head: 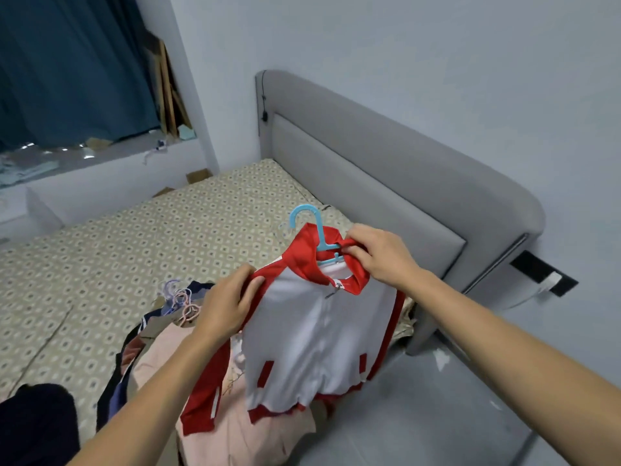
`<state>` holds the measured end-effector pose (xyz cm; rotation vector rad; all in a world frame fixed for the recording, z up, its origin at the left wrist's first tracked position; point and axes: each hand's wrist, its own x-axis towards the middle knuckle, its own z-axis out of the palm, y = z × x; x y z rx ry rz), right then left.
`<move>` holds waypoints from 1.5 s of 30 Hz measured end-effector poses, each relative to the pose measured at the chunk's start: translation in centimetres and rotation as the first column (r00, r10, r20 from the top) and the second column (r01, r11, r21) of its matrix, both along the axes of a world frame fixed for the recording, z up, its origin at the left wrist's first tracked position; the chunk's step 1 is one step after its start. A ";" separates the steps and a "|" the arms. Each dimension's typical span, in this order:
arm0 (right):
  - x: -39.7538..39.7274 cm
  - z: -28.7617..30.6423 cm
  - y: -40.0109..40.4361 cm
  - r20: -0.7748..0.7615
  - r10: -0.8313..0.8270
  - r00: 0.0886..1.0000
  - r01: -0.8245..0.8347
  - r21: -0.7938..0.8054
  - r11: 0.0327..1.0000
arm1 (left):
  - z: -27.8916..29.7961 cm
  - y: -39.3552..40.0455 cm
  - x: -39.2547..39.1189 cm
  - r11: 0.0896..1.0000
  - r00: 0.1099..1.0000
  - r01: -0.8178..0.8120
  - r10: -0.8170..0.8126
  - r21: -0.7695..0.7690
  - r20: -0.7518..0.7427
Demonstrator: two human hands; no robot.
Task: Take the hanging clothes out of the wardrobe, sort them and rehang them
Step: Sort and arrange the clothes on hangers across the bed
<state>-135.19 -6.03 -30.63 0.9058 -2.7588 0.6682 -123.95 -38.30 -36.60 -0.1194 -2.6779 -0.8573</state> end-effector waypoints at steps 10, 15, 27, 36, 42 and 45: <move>-12.1 1.4 11.0 0.222 0.035 0.974 -0.023 -0.057 0.998 | -3.3 10.3 -8.6 0.970 0.993 -0.119 0.113 0.210 0.043; -18.3 -2.9 12.6 0.369 -0.025 0.929 -0.043 0.175 0.984 | -6.7 10.8 -13.4 0.968 0.992 -0.105 0.084 0.230 0.098; -31.1 -11.2 11.6 0.412 -0.070 0.909 0.028 0.107 0.994 | -12.7 9.7 -26.6 0.938 0.964 -0.137 0.051 0.319 0.262; -45.9 -17.8 8.0 0.614 -0.022 0.789 -0.067 0.122 0.990 | -18.4 8.4 -37.8 0.922 0.862 -0.353 0.254 0.160 0.438; -58.1 -26.8 5.0 0.597 0.020 0.802 -0.157 0.178 0.971 | -24.1 7.1 -49.2 0.884 0.746 -0.467 0.389 0.008 0.541; -62.8 -30.8 3.6 0.580 0.001 0.815 -0.174 0.242 0.954 | -27.8 6.2 -54.1 0.873 0.707 -0.486 0.428 -0.053 0.563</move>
